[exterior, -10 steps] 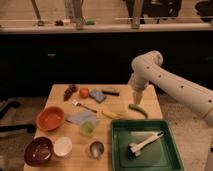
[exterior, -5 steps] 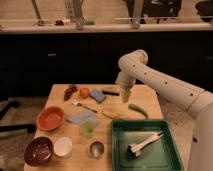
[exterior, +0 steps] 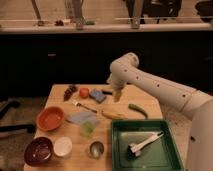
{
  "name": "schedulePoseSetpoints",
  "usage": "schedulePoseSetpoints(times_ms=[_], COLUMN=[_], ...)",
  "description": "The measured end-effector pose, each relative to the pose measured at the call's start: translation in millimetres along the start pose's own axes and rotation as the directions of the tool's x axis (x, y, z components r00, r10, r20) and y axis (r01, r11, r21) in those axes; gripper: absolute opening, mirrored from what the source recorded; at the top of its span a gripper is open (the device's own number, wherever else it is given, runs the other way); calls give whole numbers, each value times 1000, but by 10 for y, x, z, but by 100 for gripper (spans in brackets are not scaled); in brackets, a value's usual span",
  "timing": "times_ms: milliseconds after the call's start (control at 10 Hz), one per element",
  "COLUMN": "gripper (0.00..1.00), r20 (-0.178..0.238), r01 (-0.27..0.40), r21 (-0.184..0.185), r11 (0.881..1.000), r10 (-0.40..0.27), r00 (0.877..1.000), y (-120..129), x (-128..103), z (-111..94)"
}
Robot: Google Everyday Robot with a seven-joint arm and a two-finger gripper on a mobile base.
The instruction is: Place grapes in plastic cup
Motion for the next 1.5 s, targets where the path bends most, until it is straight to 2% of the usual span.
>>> schedulePoseSetpoints(times_ms=[100,200,700,1000,1500], gripper=[80,80,80,80,80], r20=[0,4,22,29,28], r01=[11,32,122,143,139], r21=[29,41,18,6,4], r11=[1000,999,992,990,990], r10=[-11,-32,-122,-143,-139], r00=[1000,999,992,989,990], y=[-22,-67,-211,-309,-282], x=[-74,-214,-718,-849,-824], z=[40,96,362,449,449])
